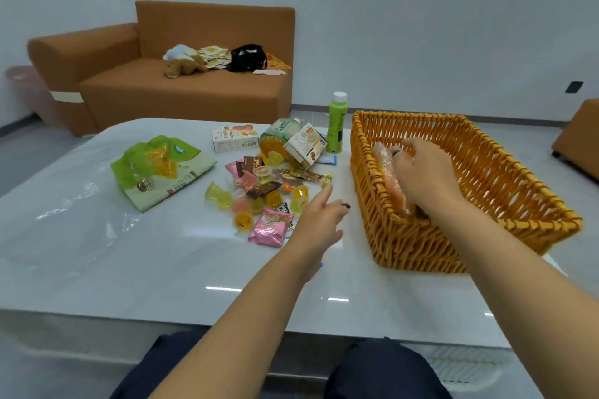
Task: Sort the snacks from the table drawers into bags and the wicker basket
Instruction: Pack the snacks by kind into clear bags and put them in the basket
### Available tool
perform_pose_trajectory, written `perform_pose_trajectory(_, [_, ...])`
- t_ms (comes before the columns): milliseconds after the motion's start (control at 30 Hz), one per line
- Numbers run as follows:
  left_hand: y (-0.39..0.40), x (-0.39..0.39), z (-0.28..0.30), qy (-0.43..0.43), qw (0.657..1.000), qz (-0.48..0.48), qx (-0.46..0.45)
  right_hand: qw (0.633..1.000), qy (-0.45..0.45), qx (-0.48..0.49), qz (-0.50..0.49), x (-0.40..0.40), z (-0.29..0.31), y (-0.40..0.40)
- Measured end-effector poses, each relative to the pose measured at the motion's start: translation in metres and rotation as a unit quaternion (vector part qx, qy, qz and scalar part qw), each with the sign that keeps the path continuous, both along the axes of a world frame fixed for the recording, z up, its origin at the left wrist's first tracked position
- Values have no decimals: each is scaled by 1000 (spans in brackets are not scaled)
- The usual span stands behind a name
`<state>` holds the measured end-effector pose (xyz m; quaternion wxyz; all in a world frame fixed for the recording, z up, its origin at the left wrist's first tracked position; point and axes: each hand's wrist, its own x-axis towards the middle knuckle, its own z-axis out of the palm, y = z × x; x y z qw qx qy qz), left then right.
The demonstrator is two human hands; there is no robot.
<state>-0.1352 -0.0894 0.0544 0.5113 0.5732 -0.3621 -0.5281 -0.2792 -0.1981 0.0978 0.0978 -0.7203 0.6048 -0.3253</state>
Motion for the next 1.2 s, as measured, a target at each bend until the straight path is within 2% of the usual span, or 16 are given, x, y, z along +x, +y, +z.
perform_pose_trajectory(67, [17, 19, 1, 6, 999, 52, -13, 988, -55, -107, 92, 24, 5, 35])
perform_pose_trajectory(133, [36, 40, -1, -10, 996, 89, -20, 967, -109, -164, 162, 56, -11, 71])
perform_pose_trajectory(200, [52, 63, -9, -45, 991, 125, -9, 952, -179, -147, 201, 91, -43, 101])
perform_pose_trajectory(300, [70, 100, -18, -92, 979, 176, 40, 949, -243, -42, 194, 131, -76, 124])
perform_pose_trajectory(467, [73, 159, -22, -194, 962, 182, 63, 956, -222, 12, 194, 165, -93, 112])
perform_pose_trajectory(700, [50, 208, -51, -285, 943, 140, 98, 977, -158, 83, 119, 177, -108, 64])
perform_pose_trajectory(767, [47, 217, -53, -374, 914, 138, 79, 981, -99, 92, 142, 180, -117, 58])
perform_pose_trajectory(833, [48, 228, -52, -497, 852, 150, 74, 980, -61, 82, 169, 185, -125, 62])
perform_pose_trajectory(867, [50, 235, -52, -547, 817, 157, 99, 978, -56, 79, 184, 188, -128, 66])
perform_pose_trajectory(933, [56, 249, -54, -604, 750, 151, 225, 971, -49, 69, 224, 192, -133, 78])
perform_pose_trajectory(1000, [63, 263, -58, -591, 709, 131, 363, 961, -5, 52, 272, 194, -138, 93])
perform_pose_trajectory(1067, [69, 279, -64, -540, 717, 129, 421, 950, 37, 46, 305, 192, -142, 104])
perform_pose_trajectory(1133, [72, 288, -68, -504, 743, 132, 420, 945, 48, 46, 321, 188, -142, 109])
perform_pose_trajectory(1200, [75, 284, -67, -547, 732, 111, 392, 943, 46, 54, 325, 182, -143, 107])
